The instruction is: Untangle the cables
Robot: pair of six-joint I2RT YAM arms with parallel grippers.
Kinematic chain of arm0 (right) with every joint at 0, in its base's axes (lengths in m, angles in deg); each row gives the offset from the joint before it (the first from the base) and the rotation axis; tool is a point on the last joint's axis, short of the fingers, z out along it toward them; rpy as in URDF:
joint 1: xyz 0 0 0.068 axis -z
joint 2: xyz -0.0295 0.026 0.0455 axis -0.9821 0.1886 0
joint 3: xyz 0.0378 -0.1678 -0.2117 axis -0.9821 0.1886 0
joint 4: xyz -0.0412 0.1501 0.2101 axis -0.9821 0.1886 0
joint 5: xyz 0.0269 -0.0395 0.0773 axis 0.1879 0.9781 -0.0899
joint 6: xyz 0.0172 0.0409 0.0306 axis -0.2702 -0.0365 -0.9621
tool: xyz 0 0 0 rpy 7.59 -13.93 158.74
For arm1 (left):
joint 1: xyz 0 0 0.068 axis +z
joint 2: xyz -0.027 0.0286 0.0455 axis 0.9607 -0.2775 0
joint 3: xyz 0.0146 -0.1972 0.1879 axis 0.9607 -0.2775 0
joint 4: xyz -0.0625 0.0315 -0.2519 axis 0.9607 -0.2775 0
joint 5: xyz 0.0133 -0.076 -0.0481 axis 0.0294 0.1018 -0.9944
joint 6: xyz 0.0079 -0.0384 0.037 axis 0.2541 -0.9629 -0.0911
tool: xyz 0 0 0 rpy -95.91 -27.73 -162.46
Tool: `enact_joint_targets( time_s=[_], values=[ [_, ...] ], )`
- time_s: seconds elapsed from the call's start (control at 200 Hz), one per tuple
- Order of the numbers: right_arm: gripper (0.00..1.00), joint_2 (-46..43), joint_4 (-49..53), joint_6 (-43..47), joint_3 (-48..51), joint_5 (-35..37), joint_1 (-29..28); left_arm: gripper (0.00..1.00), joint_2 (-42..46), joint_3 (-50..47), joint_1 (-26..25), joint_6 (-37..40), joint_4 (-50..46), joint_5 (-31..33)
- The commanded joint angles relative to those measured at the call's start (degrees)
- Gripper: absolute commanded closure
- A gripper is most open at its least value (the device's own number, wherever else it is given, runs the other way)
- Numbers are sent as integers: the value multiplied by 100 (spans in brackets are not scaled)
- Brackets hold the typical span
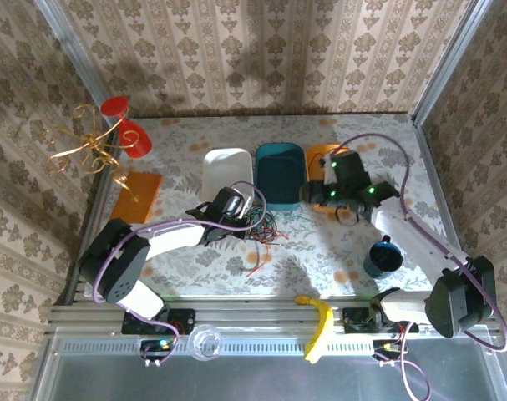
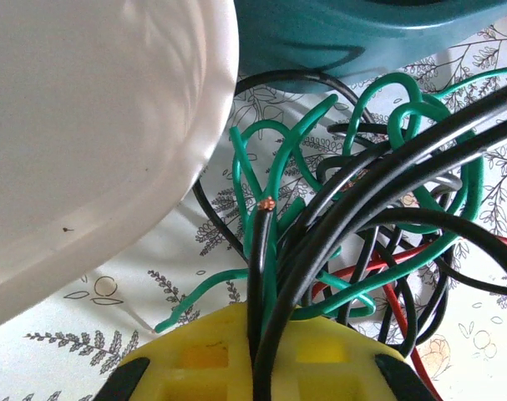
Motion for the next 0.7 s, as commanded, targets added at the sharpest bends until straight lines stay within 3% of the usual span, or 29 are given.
enact_joint_targets(
  time_s=[0.0, 0.195, 0.395, 0.695],
  values=[
    [47, 192, -105, 316, 298, -1254, -562, 100, -90, 116, 38, 121, -46, -108],
    [44, 1088, 218, 620, 99, -786, -1075, 100, -132, 127, 54, 129, -37, -153],
    [44, 1527, 80, 786, 185, -641, -1136, 100, -150, 117, 58, 130, -44, -197],
    [44, 1818, 201, 1073, 122, -1162, -1301, 100, -167, 134, 68, 151, -159, -225]
  ],
)
